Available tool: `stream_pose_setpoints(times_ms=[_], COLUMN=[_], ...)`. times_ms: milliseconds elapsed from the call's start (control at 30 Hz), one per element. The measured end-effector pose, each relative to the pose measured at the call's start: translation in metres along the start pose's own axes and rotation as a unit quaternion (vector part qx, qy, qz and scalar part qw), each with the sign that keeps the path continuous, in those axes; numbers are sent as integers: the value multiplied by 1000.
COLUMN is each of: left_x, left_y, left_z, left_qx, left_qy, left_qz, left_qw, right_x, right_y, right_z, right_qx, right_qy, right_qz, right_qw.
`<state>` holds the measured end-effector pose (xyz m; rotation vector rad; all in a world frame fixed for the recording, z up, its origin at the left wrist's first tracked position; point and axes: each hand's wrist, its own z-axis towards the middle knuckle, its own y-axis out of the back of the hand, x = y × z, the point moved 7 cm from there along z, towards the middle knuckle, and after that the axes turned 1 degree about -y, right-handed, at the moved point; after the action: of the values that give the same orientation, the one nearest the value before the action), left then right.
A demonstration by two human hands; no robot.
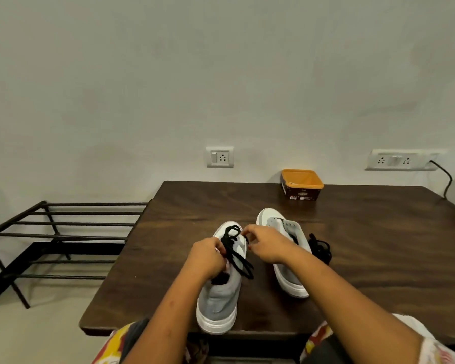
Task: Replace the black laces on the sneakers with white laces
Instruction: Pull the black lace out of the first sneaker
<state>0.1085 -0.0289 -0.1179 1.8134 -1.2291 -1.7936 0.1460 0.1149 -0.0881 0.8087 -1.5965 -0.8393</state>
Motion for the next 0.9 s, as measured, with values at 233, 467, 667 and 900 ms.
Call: stream_pose_setpoints(times_ms=[233, 467, 667, 900], left_x=[-2, -4, 13, 4], left_y=[7, 0, 3, 0], left_z=[5, 21, 32, 39], left_qx=[-40, -81, -124, -184], left_qy=[-37, -56, -80, -127], left_qz=[126, 87, -3, -45], left_qw=[991, 991, 989, 974], right_x=[-2, 13, 16, -36], right_y=[-14, -35, -31, 36], right_z=[4, 28, 46, 52], right_qx=[44, 66, 40, -112], right_qy=[-9, 3, -10, -58], right_qz=[35, -9, 32, 126], right_qw=[998, 998, 999, 984])
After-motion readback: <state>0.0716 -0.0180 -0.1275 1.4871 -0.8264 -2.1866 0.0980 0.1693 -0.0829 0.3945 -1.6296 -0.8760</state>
